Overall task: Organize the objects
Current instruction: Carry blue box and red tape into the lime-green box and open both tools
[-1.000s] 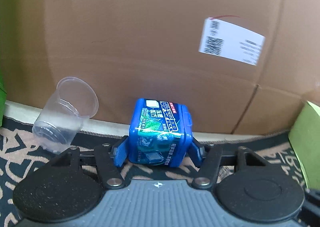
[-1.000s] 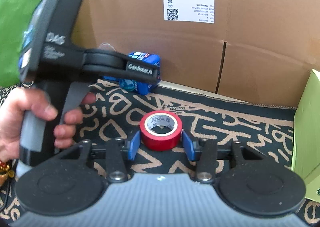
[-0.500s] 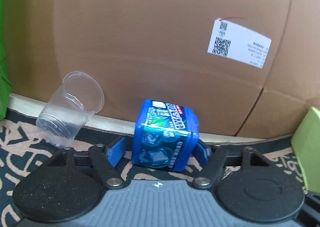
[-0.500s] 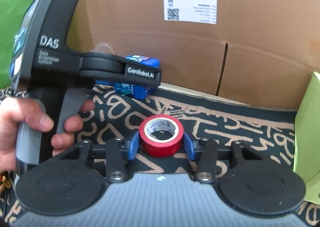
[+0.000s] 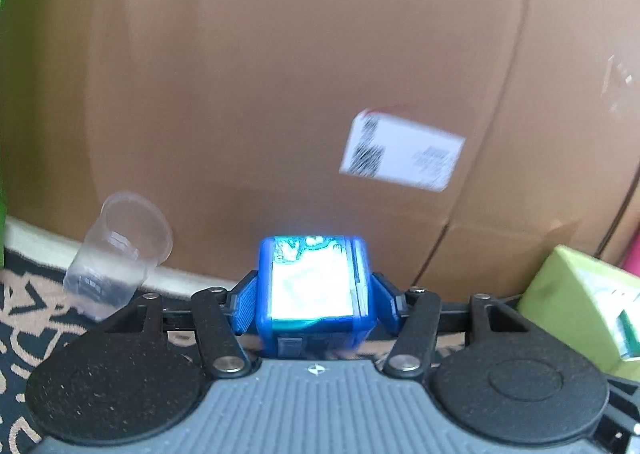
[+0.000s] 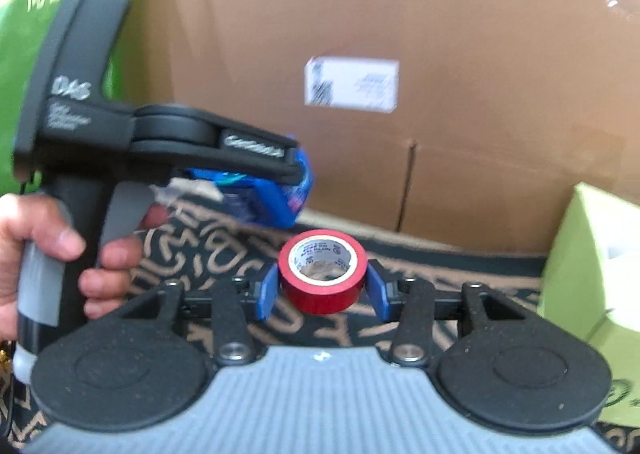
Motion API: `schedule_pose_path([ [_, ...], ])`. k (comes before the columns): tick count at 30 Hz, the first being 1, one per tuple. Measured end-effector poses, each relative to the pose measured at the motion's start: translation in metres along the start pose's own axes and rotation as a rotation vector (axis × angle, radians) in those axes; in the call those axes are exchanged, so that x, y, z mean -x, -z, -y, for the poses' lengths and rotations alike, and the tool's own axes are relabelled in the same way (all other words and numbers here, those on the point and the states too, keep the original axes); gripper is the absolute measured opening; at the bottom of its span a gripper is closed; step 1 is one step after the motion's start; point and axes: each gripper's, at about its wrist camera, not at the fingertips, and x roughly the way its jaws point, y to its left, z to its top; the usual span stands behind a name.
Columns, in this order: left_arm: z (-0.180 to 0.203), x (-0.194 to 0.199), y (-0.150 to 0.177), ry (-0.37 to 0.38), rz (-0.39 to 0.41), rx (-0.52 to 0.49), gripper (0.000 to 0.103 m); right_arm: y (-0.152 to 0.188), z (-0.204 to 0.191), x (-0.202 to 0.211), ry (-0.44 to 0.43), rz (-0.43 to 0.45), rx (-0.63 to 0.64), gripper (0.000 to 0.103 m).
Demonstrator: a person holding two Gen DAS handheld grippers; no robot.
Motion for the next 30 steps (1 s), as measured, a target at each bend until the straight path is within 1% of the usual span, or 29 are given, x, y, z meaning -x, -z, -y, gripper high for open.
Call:
schedule_pose_path([
  [3,0.005,0.013,-0.006,0.038,0.03,0.008,0.06,-0.006,0.012,0.014,0.027,0.043,-0.023,0.046],
  [8,0.01,0.039,-0.013,0.085,0.077,-0.009,0.06,-0.008,0.036,0.031,0.069,0.095,-0.073,0.046],
  [9,0.018,0.044,-0.013,0.091,0.083,-0.013,0.06,-0.009,0.04,0.035,0.077,0.106,-0.083,0.046],
  [12,0.022,0.055,-0.014,0.118,0.089,-0.017,0.06,-0.009,0.05,0.047,0.105,0.137,-0.101,0.046],
  [14,0.031,0.056,-0.01,0.145,0.093,-0.021,0.06,-0.009,0.056,0.054,0.127,0.155,-0.107,0.046],
  [18,0.05,0.069,-0.012,0.197,0.117,-0.039,0.06,-0.01,0.073,0.073,0.177,0.206,-0.135,0.046],
  [20,0.06,0.074,-0.01,0.221,0.122,-0.042,0.06,-0.008,0.083,0.084,0.223,0.232,-0.147,0.046],
  [23,0.081,0.076,-0.007,0.266,0.12,-0.054,0.06,-0.007,0.104,0.101,0.32,0.271,-0.182,0.046],
  [27,0.118,0.059,-0.003,0.325,0.102,-0.078,0.06,0.0,0.135,0.122,0.499,0.305,-0.229,0.046],
  [30,0.15,0.046,-0.002,0.378,0.071,-0.09,0.06,0.008,0.158,0.133,0.6,0.307,-0.281,0.046],
])
